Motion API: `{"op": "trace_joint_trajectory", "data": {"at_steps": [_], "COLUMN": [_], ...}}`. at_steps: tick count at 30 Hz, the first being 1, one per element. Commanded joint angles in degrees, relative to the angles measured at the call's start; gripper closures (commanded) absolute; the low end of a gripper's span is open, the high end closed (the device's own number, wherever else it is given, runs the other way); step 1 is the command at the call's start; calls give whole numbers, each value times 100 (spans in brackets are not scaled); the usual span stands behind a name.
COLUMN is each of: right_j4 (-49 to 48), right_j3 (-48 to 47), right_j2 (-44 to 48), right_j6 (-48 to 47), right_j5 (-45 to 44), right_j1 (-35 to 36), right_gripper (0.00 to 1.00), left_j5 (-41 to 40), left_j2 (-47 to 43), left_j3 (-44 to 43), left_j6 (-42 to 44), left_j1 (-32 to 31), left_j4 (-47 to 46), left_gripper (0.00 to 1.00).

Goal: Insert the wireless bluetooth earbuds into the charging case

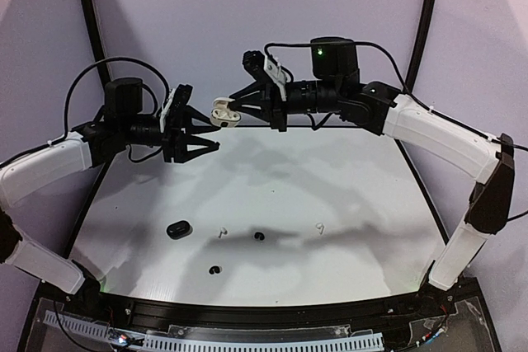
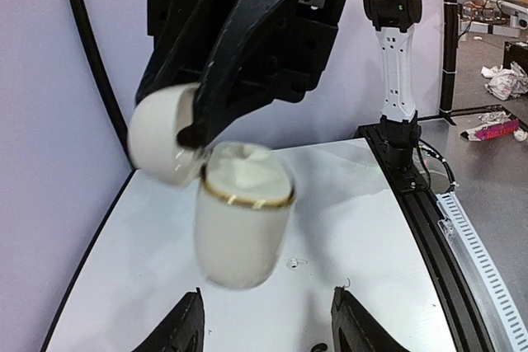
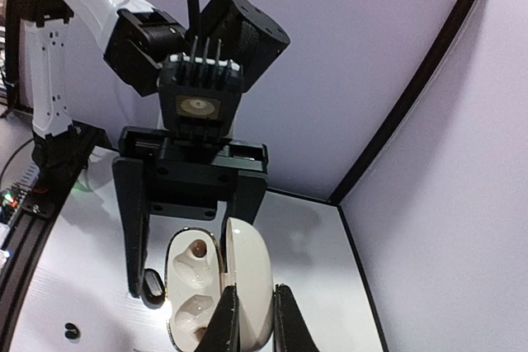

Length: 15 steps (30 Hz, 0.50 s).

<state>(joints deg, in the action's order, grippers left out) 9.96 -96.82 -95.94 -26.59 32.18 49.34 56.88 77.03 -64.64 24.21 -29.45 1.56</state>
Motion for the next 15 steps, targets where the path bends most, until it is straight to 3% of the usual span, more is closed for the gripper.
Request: {"op": "trace_joint_trajectory", "data": {"at_steps": [1,8,15], "right_j4": [159,215,247], "right_j3": [-167,-206,-198], "right_j2": [99,93,76], "right_j6": [-441,-575,-603], "right_j5": [-410,-353,-386], "right_j1": [106,146,151], "right_gripper": [100,100,100], "left_j5": [-131,-756,-352], "left_j2": [-101,-89,-236], "left_j3": [-123,-139,-93], "left_j6": [204,372,397], "left_j1": [-115,-122,-122], "left_j4": [-12,-389,-624], "left_gripper": [47,47,52]}}
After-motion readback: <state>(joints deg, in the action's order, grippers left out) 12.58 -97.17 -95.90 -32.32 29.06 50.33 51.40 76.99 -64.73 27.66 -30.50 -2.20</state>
